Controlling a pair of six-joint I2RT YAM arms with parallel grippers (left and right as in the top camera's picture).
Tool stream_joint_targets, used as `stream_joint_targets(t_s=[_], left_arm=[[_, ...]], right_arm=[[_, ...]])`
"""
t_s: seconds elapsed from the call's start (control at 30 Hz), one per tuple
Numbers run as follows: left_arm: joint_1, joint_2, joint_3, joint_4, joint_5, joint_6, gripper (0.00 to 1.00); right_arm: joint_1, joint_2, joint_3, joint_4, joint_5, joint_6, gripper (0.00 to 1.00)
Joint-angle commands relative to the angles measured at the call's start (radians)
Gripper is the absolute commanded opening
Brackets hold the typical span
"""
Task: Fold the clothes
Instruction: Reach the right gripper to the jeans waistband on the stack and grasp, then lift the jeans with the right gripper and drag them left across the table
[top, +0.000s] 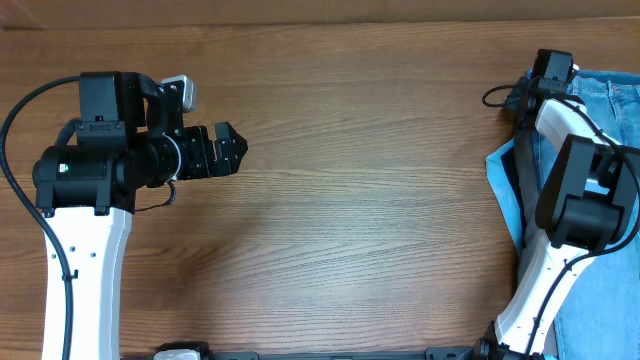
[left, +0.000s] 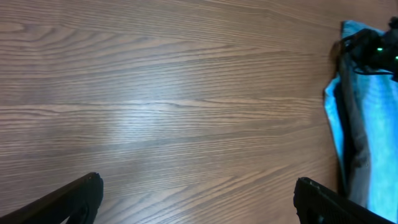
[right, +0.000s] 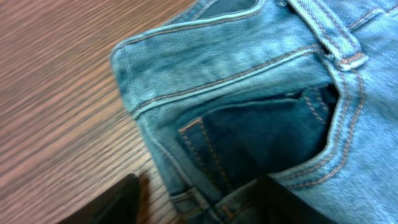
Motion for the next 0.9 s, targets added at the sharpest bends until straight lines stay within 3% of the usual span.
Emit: stream_joint_targets(t_s=[0.0, 0.1, 0.43, 0.87], left_arm=[[0.003, 0.005, 0.022, 0.000, 0.063, 0.020, 1.00], [0.003, 0.004, 0.022, -0.006, 0.063, 0.020, 1.00], [0.003, -0.011, 0.031, -0.003, 0.063, 0.020, 1.00], [0.003, -0.112, 0.128, 0.002, 0.061, 0.020, 1.00]], right_arm=[[-0.005, 0.029, 0.021, -0.008, 0.018, -0.007, 0.48], [-0.005, 0.023, 0.038, -0.035, 0.018, -0.080, 0.33], [-0.016, -0.118, 0.176, -0.175, 0.017, -0.104, 0.04], [-0.016, -0.307, 0.177, -0.293, 0.000, -0.105, 0.04]])
